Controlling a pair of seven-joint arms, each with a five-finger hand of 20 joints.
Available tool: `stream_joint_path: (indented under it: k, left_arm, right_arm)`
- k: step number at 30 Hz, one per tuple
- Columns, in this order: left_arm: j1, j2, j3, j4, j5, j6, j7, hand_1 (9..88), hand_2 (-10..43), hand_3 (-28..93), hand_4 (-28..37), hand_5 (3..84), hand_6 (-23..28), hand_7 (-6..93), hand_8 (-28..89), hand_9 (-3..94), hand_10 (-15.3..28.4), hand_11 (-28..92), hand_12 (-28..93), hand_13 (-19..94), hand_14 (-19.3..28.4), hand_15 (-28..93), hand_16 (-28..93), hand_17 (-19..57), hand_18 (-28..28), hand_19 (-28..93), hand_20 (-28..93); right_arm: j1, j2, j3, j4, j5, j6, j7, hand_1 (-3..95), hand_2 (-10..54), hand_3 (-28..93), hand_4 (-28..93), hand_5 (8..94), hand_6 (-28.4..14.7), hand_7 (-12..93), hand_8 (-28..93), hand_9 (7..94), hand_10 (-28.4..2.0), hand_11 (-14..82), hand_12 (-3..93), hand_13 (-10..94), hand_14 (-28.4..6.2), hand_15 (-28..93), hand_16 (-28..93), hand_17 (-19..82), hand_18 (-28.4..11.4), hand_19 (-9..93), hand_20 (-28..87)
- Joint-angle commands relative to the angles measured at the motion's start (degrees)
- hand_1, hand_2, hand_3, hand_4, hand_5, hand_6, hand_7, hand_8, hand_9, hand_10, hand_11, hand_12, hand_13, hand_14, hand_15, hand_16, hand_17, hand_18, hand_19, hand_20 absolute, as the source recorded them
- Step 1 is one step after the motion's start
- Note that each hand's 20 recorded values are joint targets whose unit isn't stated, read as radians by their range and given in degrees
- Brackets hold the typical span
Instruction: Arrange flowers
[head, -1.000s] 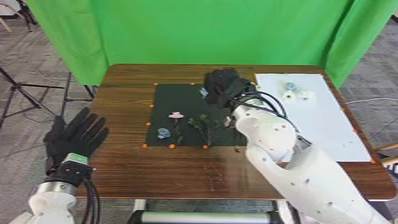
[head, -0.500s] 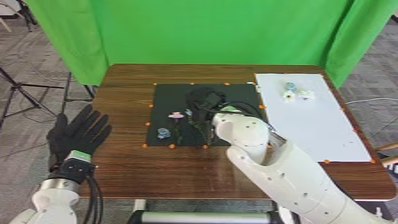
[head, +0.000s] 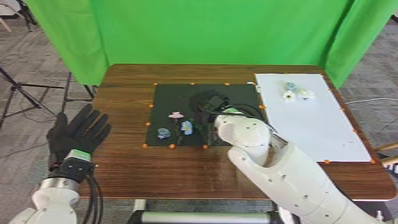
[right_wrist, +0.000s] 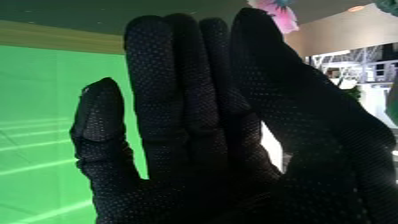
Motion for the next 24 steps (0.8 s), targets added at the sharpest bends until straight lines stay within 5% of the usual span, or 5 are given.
stream_joint_path:
  k: [1, 7, 24]
  left_arm:
    - [0.48, -0.45, -0.05, -0.07, -0.07, 0.02, -0.38, 24.6, 15.1, 71, -28.3, 36.7, 6.3, 15.0, -10, 32.8, 12.7, 19, 8, 23, 13.9, 34, -9, -4.8, 12.8, 33, 8]
    - [0.6, -0.19, 0.2, -0.13, -0.35, 0.01, 0.15, 24.6, 15.0, 71, -28.3, 36.6, 6.3, 15.4, -10, 32.8, 12.7, 20, 9, 24, 14.0, 35, -9, -4.9, 12.7, 34, 8]
    - [-1.68, -0.65, 1.36, 0.83, 0.66, -0.24, -2.22, 24.9, 15.1, 71, -28.3, 36.8, 6.3, 16.0, -11, 32.9, 12.8, 20, 9, 24, 14.1, 35, -9, -5.1, 13.0, 34, 8]
  right_arm:
    - [-1.49, -0.02, 1.99, -1.52, 1.03, -0.53, 1.15, 49.1, -9.5, 78, -28, 60.8, -2.3, 23, -13, 66.0, -13.7, 19.9, 18.2, 63, -8.6, 46, 31, 31, -22.8, 83, 39]
    - [-2.3, -0.56, 1.65, -2.82, 2.18, -1.7, -1.08, 47.0, -9.5, 78, -28, 62.3, -2.1, 23, -13, 67.5, -13.2, 22.3, 19.2, 63, -9.3, 50, 30, 31, -22.8, 83, 39]
    - [-2.94, -6.07, -0.73, 1.53, 2.07, -0.65, 4.13, 46.1, -9.5, 60, -28, 70.8, -2.1, 24, -12, 74.5, -13.7, 26.1, 21.3, 66, -11.3, 57, 25, 32, -23.7, 85, 40]
